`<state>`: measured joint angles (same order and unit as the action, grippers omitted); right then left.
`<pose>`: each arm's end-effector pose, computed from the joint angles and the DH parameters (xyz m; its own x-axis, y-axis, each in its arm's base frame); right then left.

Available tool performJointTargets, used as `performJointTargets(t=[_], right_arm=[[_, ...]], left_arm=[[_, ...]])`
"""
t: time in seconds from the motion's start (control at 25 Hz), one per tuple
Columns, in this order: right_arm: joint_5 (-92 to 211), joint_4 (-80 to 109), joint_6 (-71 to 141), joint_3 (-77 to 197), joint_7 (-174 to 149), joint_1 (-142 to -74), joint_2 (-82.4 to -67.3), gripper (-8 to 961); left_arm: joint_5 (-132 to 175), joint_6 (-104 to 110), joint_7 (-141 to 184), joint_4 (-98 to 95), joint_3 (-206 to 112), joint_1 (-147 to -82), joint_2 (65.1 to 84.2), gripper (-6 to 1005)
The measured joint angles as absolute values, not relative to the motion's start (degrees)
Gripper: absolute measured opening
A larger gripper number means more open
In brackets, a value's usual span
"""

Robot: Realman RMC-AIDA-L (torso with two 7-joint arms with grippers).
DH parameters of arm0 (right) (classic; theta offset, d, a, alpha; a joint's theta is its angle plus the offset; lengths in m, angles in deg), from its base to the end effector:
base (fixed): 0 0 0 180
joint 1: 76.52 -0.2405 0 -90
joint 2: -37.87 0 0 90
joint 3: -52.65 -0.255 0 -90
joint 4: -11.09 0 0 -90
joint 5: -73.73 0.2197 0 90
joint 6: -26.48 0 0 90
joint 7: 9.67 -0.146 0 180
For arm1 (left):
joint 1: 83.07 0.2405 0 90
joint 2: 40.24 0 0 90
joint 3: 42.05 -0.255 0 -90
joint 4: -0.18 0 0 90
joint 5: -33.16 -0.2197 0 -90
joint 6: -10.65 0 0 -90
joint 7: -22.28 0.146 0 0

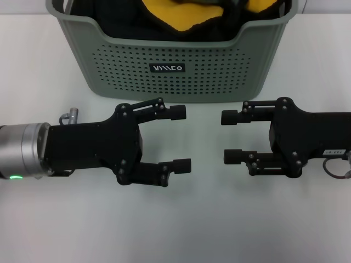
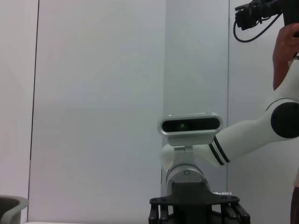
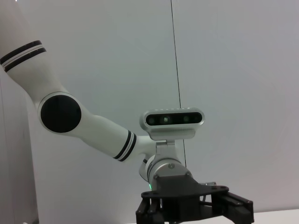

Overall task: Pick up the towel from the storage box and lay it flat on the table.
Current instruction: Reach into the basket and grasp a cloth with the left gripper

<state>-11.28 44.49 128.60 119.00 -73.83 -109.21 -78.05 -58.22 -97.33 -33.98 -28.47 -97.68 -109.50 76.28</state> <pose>0.1889 0.3135 -0.0128 0.7219 -0.0081 -0.6920 0.0137 -0.9996 0.0260 -0.2362 0.2794 -0.0042 0.6724 0.0127 0.7401 0.0663 -0.9969 -0.0432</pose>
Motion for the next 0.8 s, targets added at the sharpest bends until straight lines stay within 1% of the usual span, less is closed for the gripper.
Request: performJointTargets(t=[0.64, 0.72, 0.8], right_arm=[[-10.54, 44.49, 128.46, 119.0, -73.12, -108.66, -78.12, 631], [-10.13, 44.53, 128.18, 118.71, -73.0, -108.12, -78.01, 631], [-9.95, 44.48, 128.16, 117.09, -72.11, -107.09, -77.9, 631]], left_arm=[[-57.27, -97.28, -33.63, -28.47, -97.25, -109.39, 76.39, 859], [-56.94, -97.26, -33.22, -28.2, -94.75, -109.17, 76.69, 858], [-54.88, -97.09, -32.66, -27.51, -89.24, -108.7, 77.73, 858]])
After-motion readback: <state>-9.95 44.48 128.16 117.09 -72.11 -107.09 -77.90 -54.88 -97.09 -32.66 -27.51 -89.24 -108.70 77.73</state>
